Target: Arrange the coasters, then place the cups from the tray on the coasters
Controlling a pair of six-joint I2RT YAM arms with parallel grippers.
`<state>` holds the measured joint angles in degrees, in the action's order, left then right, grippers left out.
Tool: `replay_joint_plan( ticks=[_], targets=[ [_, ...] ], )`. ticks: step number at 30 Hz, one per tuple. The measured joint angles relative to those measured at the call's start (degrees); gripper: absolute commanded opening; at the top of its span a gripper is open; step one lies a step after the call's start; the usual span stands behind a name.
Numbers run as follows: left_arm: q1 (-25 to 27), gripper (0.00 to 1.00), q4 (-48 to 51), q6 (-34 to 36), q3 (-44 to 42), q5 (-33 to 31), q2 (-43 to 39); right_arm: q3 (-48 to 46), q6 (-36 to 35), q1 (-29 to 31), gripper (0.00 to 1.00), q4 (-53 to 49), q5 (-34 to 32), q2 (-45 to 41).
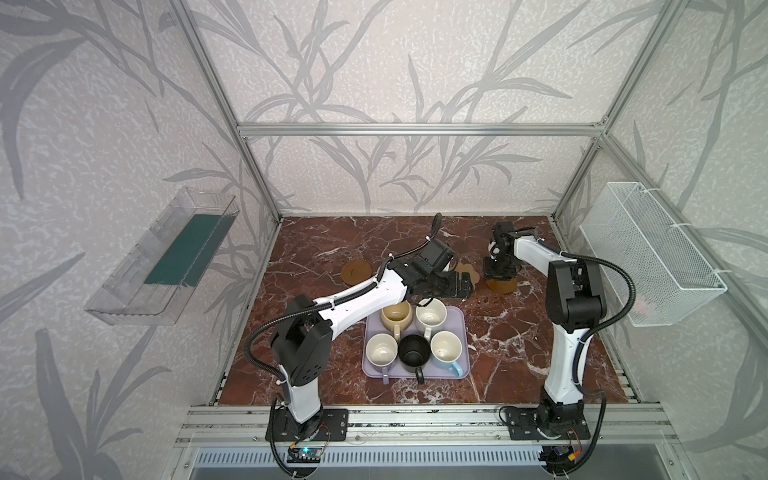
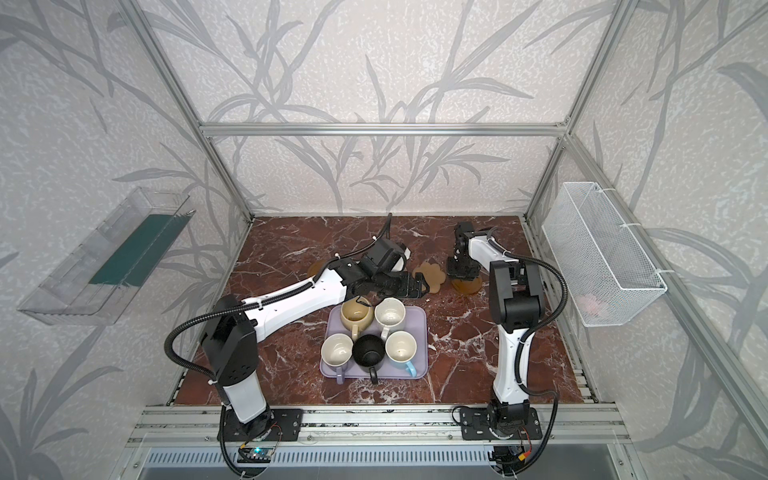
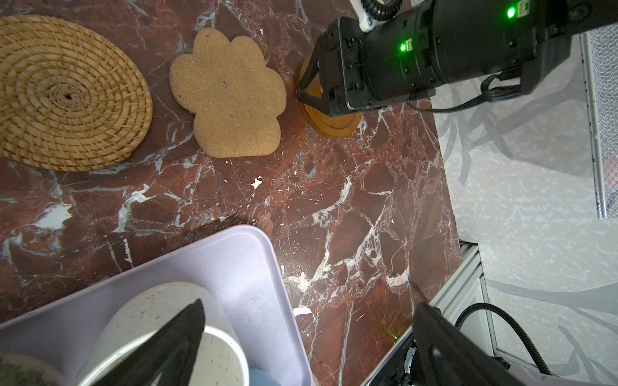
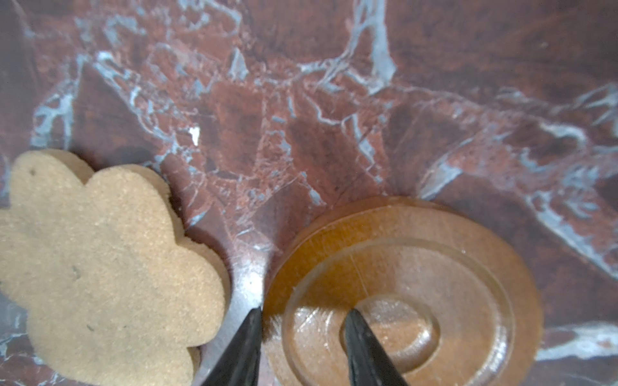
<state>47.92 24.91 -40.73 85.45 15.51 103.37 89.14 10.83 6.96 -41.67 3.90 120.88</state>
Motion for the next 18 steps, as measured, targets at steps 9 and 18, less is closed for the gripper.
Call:
replay_joint_plan(
  ticks=[9, 18],
  targets=[
    [-0.4, 0.99, 0.0, 0.0, -0.6, -0.7, -1.1, -0.1, -0.2, 0.0, 0.48, 0.2, 0.1, 0.0],
    [-1.5, 0.99, 0.3, 0.0, -1.4, -1.2, -4.3, 0.0, -0.4, 0.3, 0.62, 0.2, 0.0, -0.3]
  ],
)
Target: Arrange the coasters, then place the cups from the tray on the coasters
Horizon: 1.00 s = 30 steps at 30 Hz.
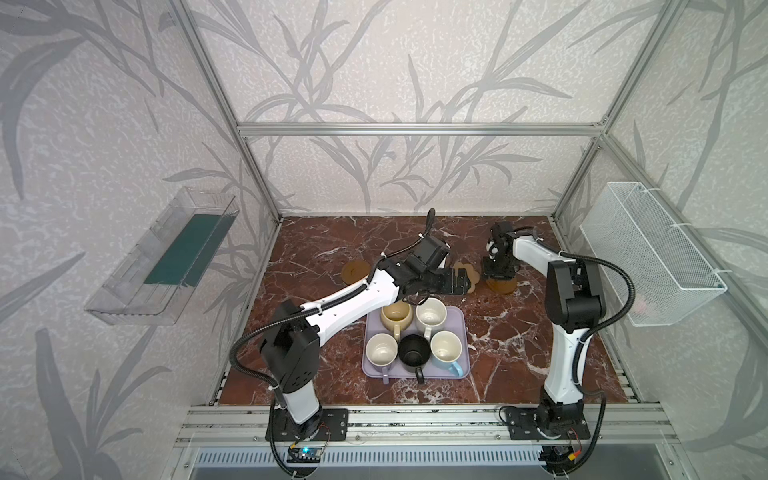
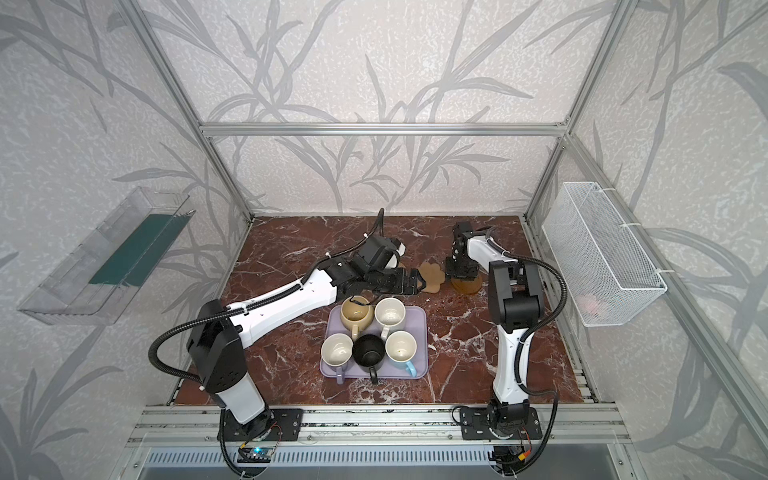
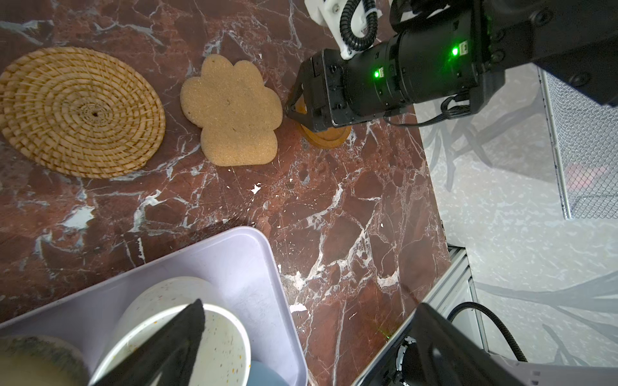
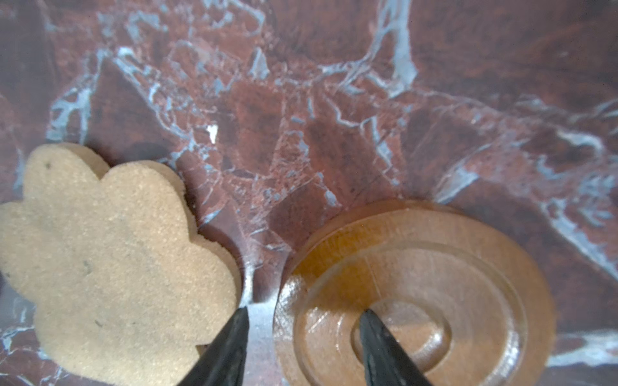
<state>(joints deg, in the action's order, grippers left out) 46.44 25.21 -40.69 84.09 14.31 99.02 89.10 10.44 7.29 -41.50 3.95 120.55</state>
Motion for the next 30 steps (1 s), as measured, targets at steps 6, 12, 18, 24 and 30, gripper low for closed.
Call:
replay_joint_plan(
  ticks=[6, 12, 18, 24, 30],
  targets=[
    [-1.3, 0.99, 0.6, 0.1, -1.6, -0.8, -2.1, -1.9, 0.3, 0.3, 0.78, 0.1, -0.5, -3.8],
    [-3.1, 0.99, 2.2, 1.1, -4.1, -1.2, -7.7, -3.3, 0.5, 1.0, 0.99, -0.2, -1.3, -13.9],
    [-5.2, 0.99, 6.8, 2.3, -5.3, -2.1, -14.1, -6.7, 0.5, 2.2, 0.99, -0.8, 0.7, -26.7],
    [-6.3, 0.99, 12.2, 3.1, -10.3, -4.3, -20.6, -12.1, 2.1, 6.2, 0.99, -2.7, 3.3, -37.4],
    [-6.6, 0.95, 16.5, 3.8, -15.8, -6.3, -26.1, -19.0, 6.1, 14.6, 0.99, -2.2, 7.8, -44.8]
  ],
)
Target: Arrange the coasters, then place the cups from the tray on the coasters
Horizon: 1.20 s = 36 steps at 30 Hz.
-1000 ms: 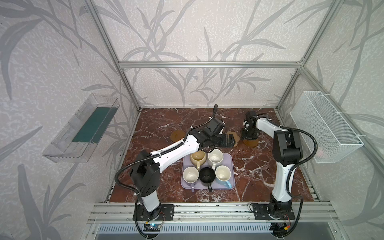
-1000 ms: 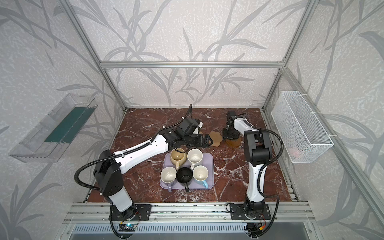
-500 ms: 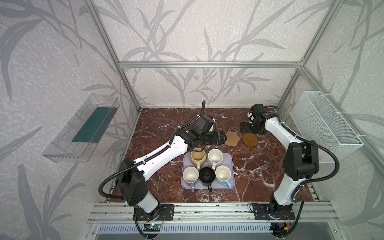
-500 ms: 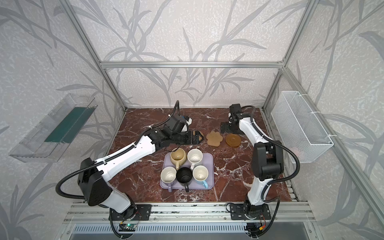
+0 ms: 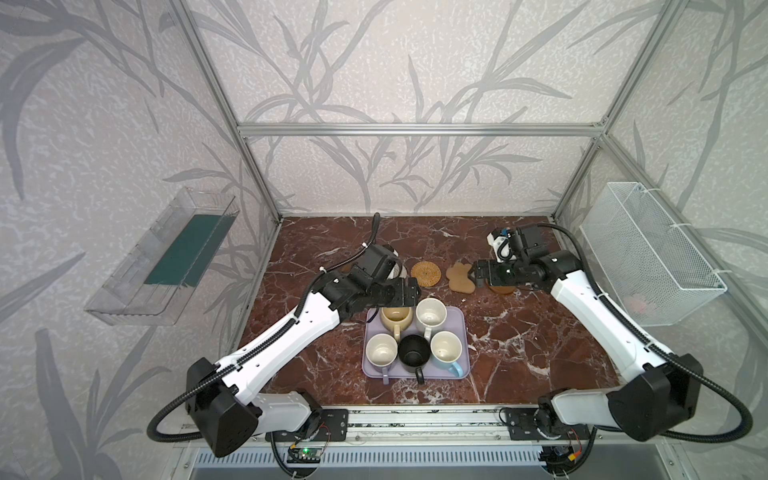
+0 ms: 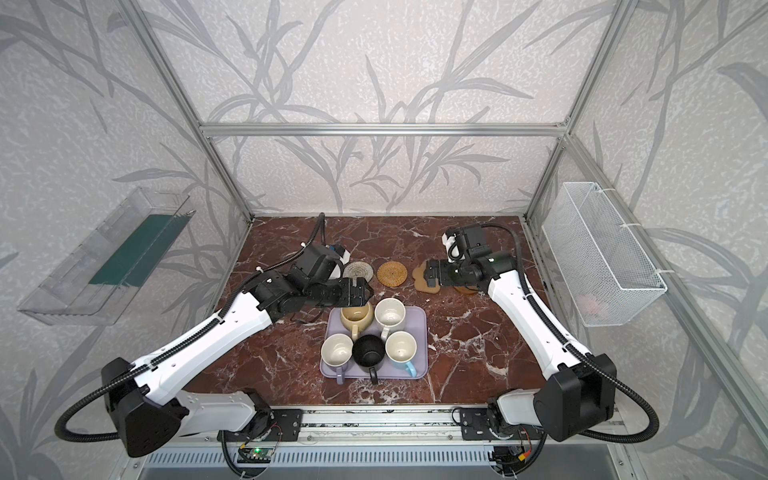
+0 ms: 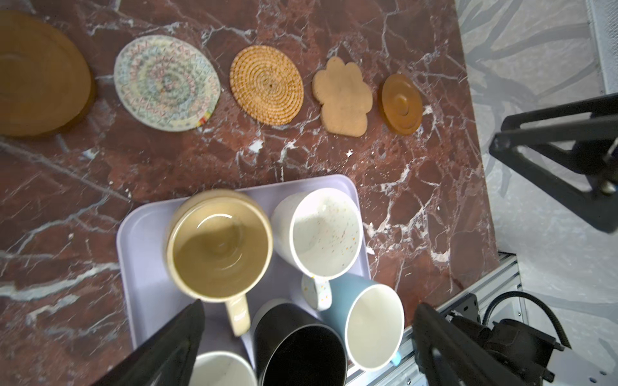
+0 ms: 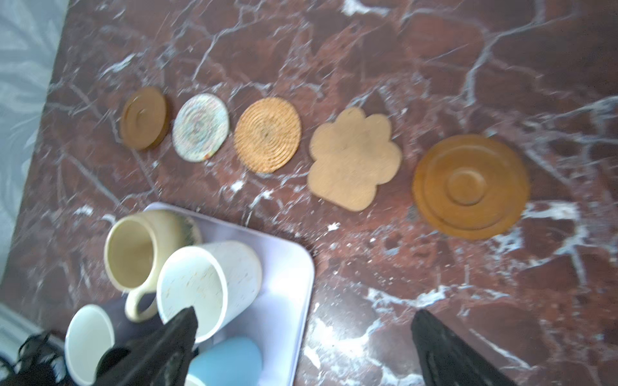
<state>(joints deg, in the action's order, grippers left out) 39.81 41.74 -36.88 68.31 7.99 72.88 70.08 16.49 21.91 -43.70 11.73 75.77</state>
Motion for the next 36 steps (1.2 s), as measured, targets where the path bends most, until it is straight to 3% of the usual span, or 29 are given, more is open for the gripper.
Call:
replay_joint_plan(
  ticks=[7, 13, 15, 24, 36],
  targets=[
    [-0.2, 0.86, 1.6, -0.2, -7.5, -1.0, -1.4, -3.9, 4.8, 16.7, 0.99, 3.7, 0.3, -3.2],
    [-0.2, 0.67, 1.4, -0.6, -9.6, -1.3, 0.4, -5.0, 7.8, 23.4, 0.99, 6.6, -1.4, -2.8],
    [-0.2, 0.61, 1.2, -0.7, -9.6, -1.2, 2.1, -5.8, 8.7, 24.5, 0.99, 7.8, -2.0, -2.6],
    [0.5, 0.53, 1.5, -0.8, -9.6, -1.6, 7.1, -9.1, 11.4, 26.3, 0.99, 10.7, -4.3, -2.6],
    [2.7, 0.49, 1.1, -0.6, -9.7, -2.9, 11.6, -11.4, 12.7, 26.3, 0.99, 11.6, -6.6, -3.4]
  ],
)
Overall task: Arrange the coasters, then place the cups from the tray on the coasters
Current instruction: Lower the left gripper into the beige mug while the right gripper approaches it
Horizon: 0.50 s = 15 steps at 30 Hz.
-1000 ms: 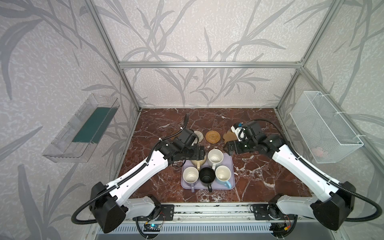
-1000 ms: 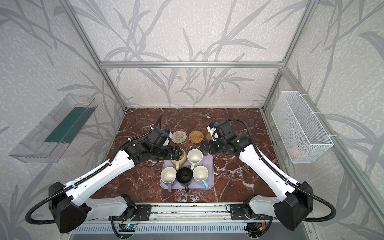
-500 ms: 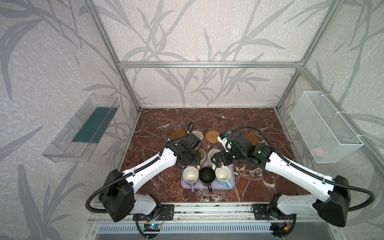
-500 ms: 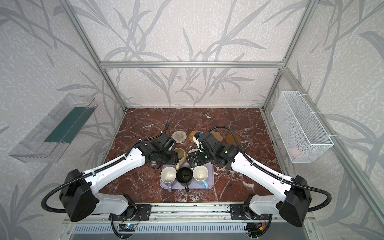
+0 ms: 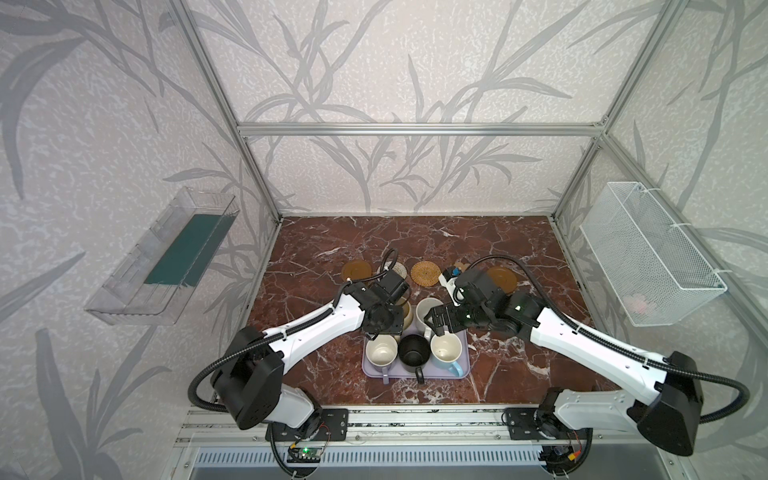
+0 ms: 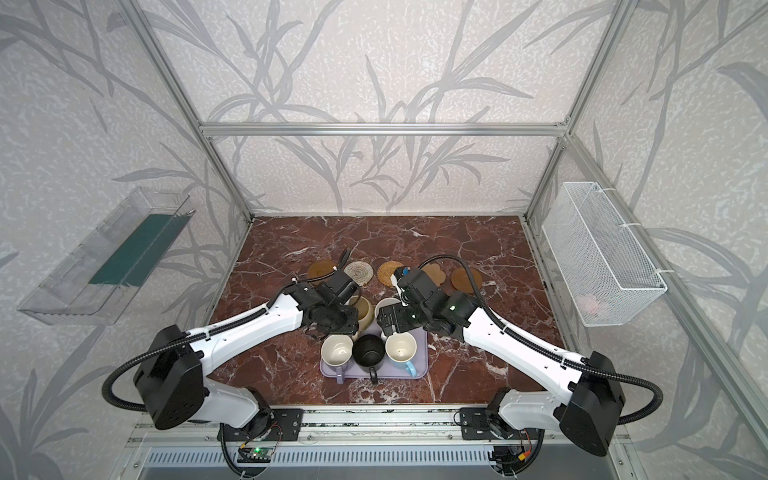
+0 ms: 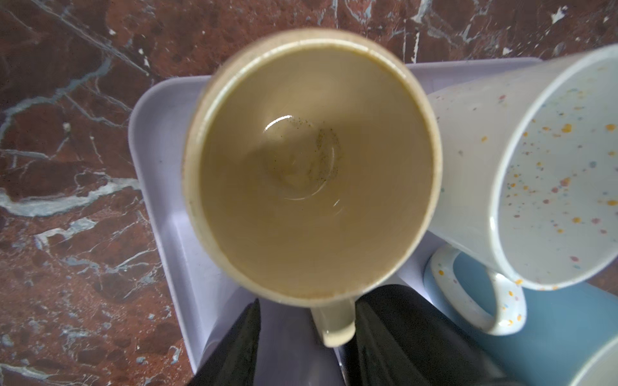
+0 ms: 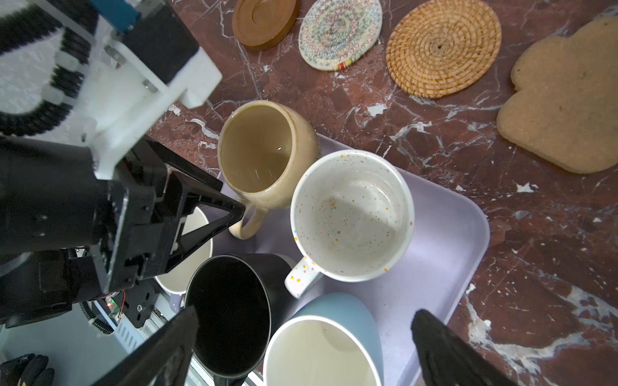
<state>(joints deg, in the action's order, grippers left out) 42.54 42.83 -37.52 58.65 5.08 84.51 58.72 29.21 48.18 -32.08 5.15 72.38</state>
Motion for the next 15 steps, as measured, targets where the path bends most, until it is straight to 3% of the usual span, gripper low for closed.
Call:
replay_joint_plan(
  ticks=[15],
  targets=[
    [1.6, 0.41, -1.8, -0.3, 0.2, -2.6, 4.1, -1.7, -0.5, 0.0, 0.99, -0.1, -3.7, -1.5]
  ],
)
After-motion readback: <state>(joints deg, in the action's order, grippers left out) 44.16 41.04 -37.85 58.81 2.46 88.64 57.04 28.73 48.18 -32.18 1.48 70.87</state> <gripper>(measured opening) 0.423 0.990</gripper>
